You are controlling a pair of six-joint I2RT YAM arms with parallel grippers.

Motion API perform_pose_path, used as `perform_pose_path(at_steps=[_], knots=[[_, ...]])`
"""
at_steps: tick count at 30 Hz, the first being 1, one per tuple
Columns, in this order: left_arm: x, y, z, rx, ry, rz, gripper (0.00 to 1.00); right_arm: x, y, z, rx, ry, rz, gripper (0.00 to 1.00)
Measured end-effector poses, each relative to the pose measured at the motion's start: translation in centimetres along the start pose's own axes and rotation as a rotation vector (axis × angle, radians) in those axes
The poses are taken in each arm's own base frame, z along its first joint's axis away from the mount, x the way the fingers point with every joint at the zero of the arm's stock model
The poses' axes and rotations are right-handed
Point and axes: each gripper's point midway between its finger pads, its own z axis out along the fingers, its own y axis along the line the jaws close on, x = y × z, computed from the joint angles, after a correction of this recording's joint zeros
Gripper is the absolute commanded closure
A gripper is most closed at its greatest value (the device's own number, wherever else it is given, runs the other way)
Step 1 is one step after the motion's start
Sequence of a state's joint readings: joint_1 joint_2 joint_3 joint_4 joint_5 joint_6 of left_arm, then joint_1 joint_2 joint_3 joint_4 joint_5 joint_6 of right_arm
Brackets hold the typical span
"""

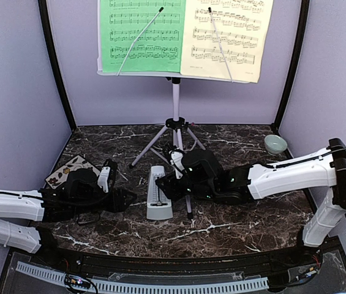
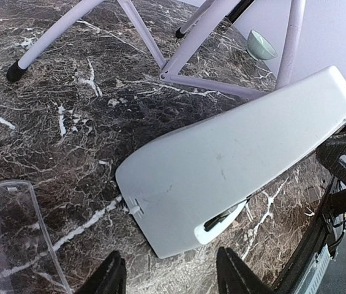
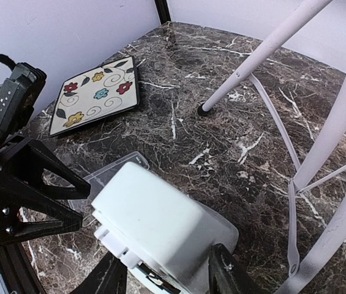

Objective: Set up the instrument practice props

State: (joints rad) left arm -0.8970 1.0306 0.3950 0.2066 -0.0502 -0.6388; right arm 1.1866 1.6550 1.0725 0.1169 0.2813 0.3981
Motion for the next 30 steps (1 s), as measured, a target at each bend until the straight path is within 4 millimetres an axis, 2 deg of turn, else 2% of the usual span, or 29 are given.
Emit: perform_pose_path(at_steps=[6, 17, 28, 30], knots=[[0.0, 0.0, 0.0, 0.0, 0.0, 0.003, 0.48, 0.35, 0.34, 0.0, -0.022, 0.015, -0.004, 0.51], [0.0, 0.0, 0.0, 0.0, 0.0, 0.01, 0.48, 0.48, 0.53, 0.02, -0.033, 0.021, -0.005, 0.53], [0.01, 0.01, 0.0, 0.0, 0.0, 0.016, 0.48, 0.81, 0.4, 0.54, -0.02, 0.031, 0.001, 0.48], [0.01, 0.01, 0.0, 0.0, 0.0, 0.017, 0.48, 0.86, 0.37, 0.6, -0.018, 0.032, 0.002, 0.51]])
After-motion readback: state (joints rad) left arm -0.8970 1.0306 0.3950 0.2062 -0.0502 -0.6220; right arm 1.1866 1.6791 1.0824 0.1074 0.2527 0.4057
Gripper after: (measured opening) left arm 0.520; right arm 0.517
